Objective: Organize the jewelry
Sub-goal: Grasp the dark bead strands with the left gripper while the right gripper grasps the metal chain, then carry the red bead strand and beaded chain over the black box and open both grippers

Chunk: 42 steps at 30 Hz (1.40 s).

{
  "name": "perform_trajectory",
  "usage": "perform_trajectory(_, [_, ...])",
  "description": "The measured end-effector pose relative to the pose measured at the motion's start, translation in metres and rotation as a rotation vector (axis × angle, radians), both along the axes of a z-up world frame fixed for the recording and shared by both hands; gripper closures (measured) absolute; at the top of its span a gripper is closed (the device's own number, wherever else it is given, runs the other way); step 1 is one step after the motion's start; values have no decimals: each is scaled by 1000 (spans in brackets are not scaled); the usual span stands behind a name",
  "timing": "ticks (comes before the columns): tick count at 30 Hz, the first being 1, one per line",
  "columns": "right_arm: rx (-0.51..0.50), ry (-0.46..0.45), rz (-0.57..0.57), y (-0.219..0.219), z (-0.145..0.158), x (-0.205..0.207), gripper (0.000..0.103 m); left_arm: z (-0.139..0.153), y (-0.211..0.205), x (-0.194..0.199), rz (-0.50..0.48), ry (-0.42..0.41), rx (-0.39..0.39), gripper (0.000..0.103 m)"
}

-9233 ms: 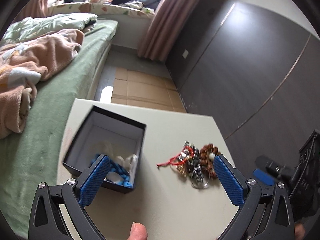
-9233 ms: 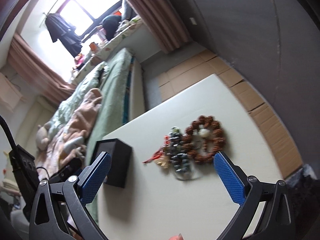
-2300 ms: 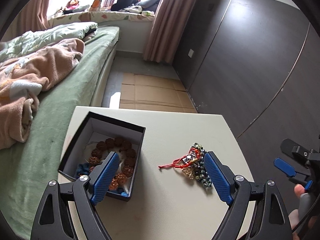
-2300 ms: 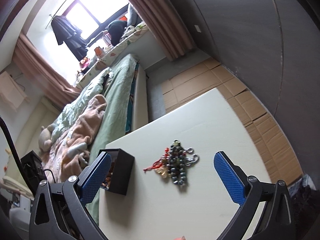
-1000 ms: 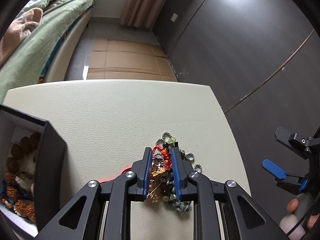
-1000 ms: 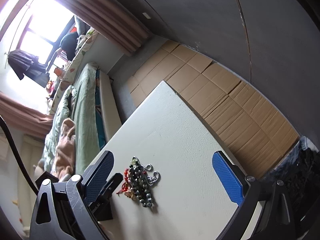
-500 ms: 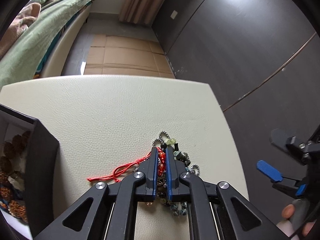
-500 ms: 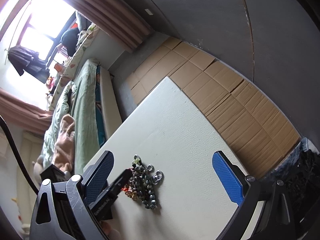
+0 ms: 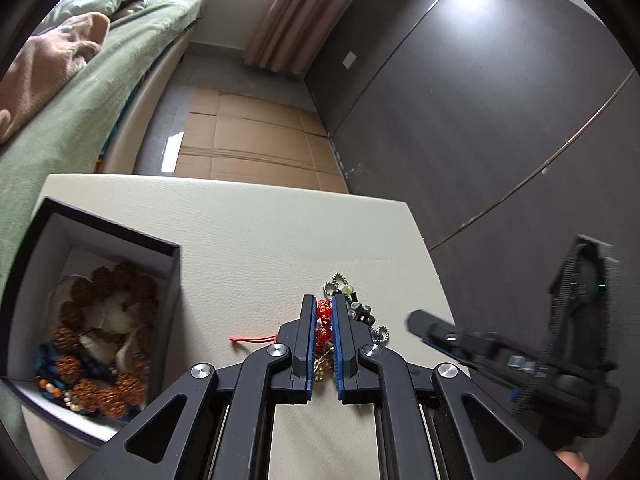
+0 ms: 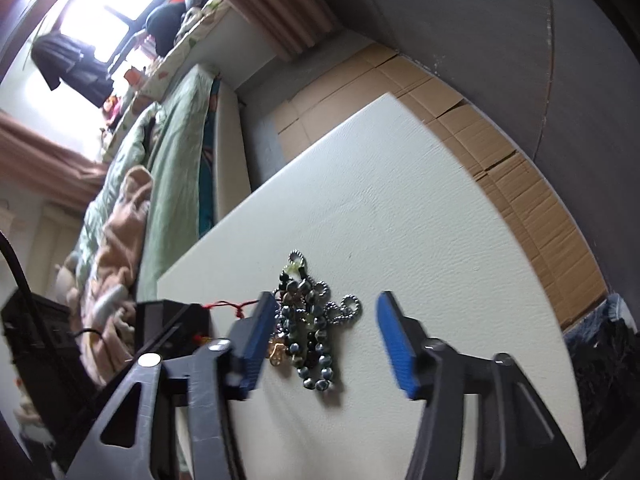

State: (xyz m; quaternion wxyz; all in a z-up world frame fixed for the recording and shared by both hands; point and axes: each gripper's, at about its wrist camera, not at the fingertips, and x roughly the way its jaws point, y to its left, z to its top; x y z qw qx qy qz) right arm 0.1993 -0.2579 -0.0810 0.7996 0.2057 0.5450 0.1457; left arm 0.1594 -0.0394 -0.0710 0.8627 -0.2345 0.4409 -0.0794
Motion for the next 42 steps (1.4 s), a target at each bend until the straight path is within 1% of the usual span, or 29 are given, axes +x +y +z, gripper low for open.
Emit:
perform_trajectory(2, [-13,5,15,6,-5,2,64,4,4,-3,5,-9,-3,96])
perform_trajectory(4, [-31,10,25,13,-9,3,66,8,8,-6,6,-18,-13,96])
perform_trajectory(8, [-65,15,48,23,-16,6,66,13,16,-10,4,-29,-27,96])
perform_trajectory(16, [-165,-15,95,45,-21,9,66,20,30,-17,17,-41,-49,96])
perform_trajectory(18, [-172,-25,106,48,-21,10,72,21,32,-19,21,-44,-48,96])
perform_trajectory(19, [-166,-22,114,49,-22,10,81,22,34,-20,26,-46,-45,96])
perform_trajectory(20, [-162,-23,118,49,-22,10,84,22,35,-22,28,-47,-44,96])
perform_trajectory(21, [-173,-28,119,50,-23,9,84,22,36,-23,32,-48,-42,96])
perform_trajectory(22, [-182,-38,121,51,-21,8,90,23,38,-24,36,-49,-43,96])
perform_trajectory(23, [-182,-41,120,52,-19,7,93,23,39,-26,40,-50,-43,96])
perform_trajectory(28, [-151,-69,98,46,-6,-1,93,30,49,-37,70,-69,-45,96])
perform_trajectory(34, [-69,-111,81,39,13,-13,93,43,63,-55,118,-112,-42,96])
perform_trajectory(38, [-20,-166,81,39,30,-25,92,54,73,-67,149,-151,-28,96])
perform_trajectory(42, [35,-231,97,45,47,-37,93,58,84,-73,186,-165,-8,96])
